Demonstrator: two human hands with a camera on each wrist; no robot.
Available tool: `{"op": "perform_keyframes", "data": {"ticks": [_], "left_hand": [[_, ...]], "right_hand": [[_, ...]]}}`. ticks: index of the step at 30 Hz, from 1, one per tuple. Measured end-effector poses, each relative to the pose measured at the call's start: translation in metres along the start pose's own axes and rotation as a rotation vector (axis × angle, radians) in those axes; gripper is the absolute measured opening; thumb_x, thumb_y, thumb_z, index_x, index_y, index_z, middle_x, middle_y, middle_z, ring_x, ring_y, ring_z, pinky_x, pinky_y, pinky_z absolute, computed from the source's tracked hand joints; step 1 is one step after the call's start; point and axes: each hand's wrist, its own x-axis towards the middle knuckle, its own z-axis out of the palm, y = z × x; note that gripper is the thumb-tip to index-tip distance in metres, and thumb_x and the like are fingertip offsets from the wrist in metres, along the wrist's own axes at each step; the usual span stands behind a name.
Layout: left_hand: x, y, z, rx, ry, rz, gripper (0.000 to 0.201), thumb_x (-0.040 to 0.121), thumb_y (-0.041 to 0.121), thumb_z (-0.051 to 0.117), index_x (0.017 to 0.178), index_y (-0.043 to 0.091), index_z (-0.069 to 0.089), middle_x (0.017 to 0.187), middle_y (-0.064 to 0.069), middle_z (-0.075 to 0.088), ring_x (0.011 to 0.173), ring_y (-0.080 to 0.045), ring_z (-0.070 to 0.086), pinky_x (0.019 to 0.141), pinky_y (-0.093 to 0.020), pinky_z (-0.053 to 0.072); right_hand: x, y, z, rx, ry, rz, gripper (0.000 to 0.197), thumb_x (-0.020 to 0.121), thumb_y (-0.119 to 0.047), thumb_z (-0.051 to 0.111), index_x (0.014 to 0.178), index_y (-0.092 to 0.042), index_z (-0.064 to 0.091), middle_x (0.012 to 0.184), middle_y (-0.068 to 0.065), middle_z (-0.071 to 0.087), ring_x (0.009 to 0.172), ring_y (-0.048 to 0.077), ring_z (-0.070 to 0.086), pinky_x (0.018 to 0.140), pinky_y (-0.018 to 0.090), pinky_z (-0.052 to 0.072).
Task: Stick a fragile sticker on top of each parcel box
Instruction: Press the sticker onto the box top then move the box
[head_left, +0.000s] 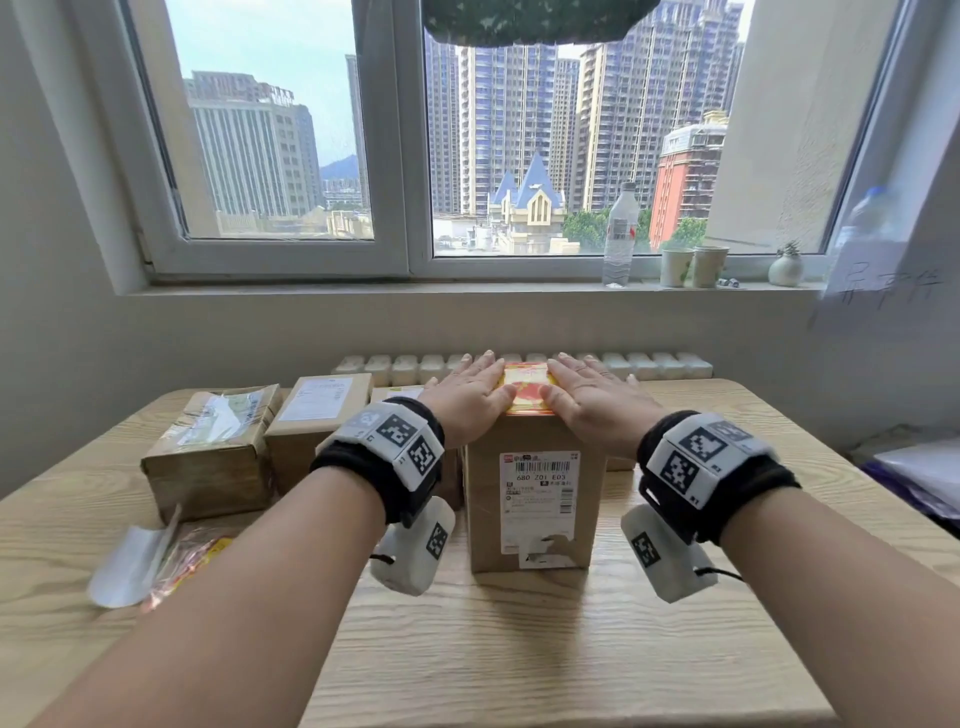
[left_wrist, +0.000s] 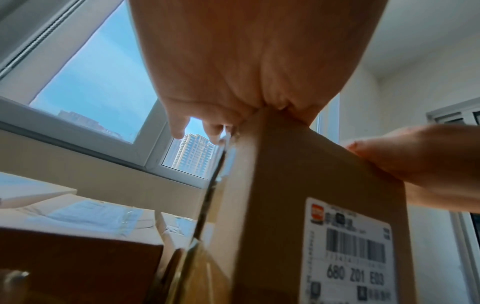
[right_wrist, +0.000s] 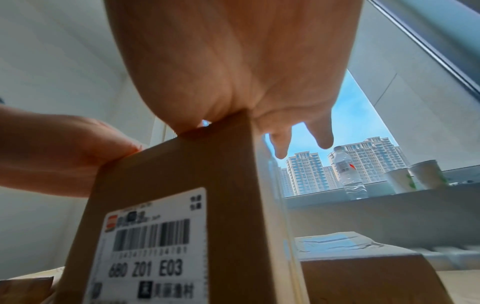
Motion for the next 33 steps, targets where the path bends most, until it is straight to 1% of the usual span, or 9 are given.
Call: {"op": "perform_keyframes", "data": {"ticks": [5, 9, 11, 13, 15, 18, 24, 29, 33], "left_hand": [[-0.015, -0.011, -0.003, -0.328, 0.087, -0.085, 0.058, 0.103, 0.036, 0.028, 0.152, 0.010, 0.010, 0.160, -0.004, 0.010, 0.147, -0.017, 0.010, 0.115, -0.028, 0.009], [-0.024, -0.013, 0.001, -0.687, 0.148, -0.144, 0.041, 0.100, 0.028, 0.038, 0.138, 0.014, 0.039, 0.149, -0.008, 0.035, 0.136, -0.023, 0.035, 0.115, -0.040, 0.025], [-0.030, -0.012, 0.000, -0.787, 0.105, -0.121, 0.037, 0.081, 0.024, 0.049, 0.116, 0.013, 0.051, 0.128, -0.012, 0.052, 0.122, -0.029, 0.048, 0.106, -0.045, 0.038], [-0.034, -0.014, 0.000, -0.863, 0.059, -0.097, 0.060, 0.071, 0.014, 0.051, 0.130, 0.005, 0.045, 0.119, -0.019, 0.057, 0.103, -0.025, 0.056, 0.089, -0.034, 0.047], [-0.037, -0.015, 0.002, -0.851, 0.008, -0.087, 0.070, 0.074, -0.001, 0.058, 0.140, 0.009, 0.035, 0.108, -0.012, 0.062, 0.088, -0.017, 0.058, 0.076, -0.024, 0.049], [-0.038, -0.008, 0.006, -0.665, -0.001, -0.058, 0.064, 0.075, -0.008, 0.066, 0.130, 0.014, 0.043, 0.100, 0.000, 0.064, 0.092, -0.015, 0.063, 0.071, -0.018, 0.051], [-0.044, 0.022, -0.020, -0.649, 0.052, 0.023, 0.046, 0.079, -0.002, 0.067, 0.119, 0.015, 0.051, 0.090, 0.006, 0.062, 0.079, -0.005, 0.059, 0.062, -0.014, 0.050], [-0.029, 0.062, -0.056, -0.614, 0.101, 0.066, 0.032, 0.079, 0.011, 0.070, 0.108, 0.016, 0.060, 0.107, -0.008, 0.069, 0.099, -0.022, 0.065, 0.086, -0.037, 0.055], [-0.004, 0.090, -0.058, -0.660, 0.086, 0.069, 0.036, 0.077, 0.016, 0.074, 0.110, 0.012, 0.062, 0.109, -0.010, 0.068, 0.101, -0.022, 0.066, 0.086, -0.037, 0.056]], "right_hand": [[-0.008, 0.017, 0.000, 0.162, 0.030, 0.055, 0.067, 0.099, -0.054, 0.020, 0.153, -0.017, 0.010, 0.162, -0.001, 0.006, 0.149, 0.014, 0.005, 0.121, 0.037, 0.005], [-0.017, 0.018, 0.004, 0.414, 0.091, 0.063, 0.077, 0.094, -0.061, 0.027, 0.153, -0.013, 0.013, 0.160, 0.005, 0.017, 0.147, 0.020, 0.016, 0.117, 0.036, 0.014], [-0.020, 0.022, 0.009, 0.600, 0.041, 0.024, 0.089, 0.085, -0.069, 0.043, 0.152, -0.015, 0.018, 0.154, 0.004, 0.032, 0.140, 0.020, 0.033, 0.116, 0.039, 0.025], [-0.024, 0.027, 0.011, 0.739, -0.014, 0.010, 0.096, 0.068, -0.064, 0.067, 0.146, -0.020, 0.031, 0.135, -0.001, 0.055, 0.121, 0.017, 0.055, 0.107, 0.042, 0.041], [-0.026, 0.029, 0.015, 0.759, -0.024, 0.001, 0.078, 0.066, -0.044, 0.081, 0.132, -0.020, 0.046, 0.117, -0.001, 0.066, 0.105, 0.015, 0.065, 0.096, 0.040, 0.052], [-0.028, 0.023, 0.020, 0.744, 0.005, -0.015, 0.052, 0.074, -0.018, 0.080, 0.117, -0.019, 0.052, 0.109, 0.000, 0.067, 0.095, 0.010, 0.065, 0.082, 0.028, 0.055], [-0.039, 0.023, -0.007, 0.914, 0.213, 0.000, 0.047, 0.072, -0.017, 0.082, 0.113, -0.017, 0.061, 0.100, -0.003, 0.070, 0.089, 0.009, 0.066, 0.070, 0.022, 0.051], [-0.045, 0.037, -0.049, 1.004, 0.325, 0.054, 0.061, 0.062, -0.049, 0.081, 0.112, -0.019, 0.065, 0.101, 0.002, 0.073, 0.095, 0.021, 0.068, 0.083, 0.034, 0.053], [-0.041, 0.059, -0.073, 0.943, 0.388, 0.170, 0.120, 0.034, -0.083, 0.069, 0.133, -0.018, 0.047, 0.120, 0.007, 0.065, 0.110, 0.027, 0.061, 0.099, 0.050, 0.046]]}}
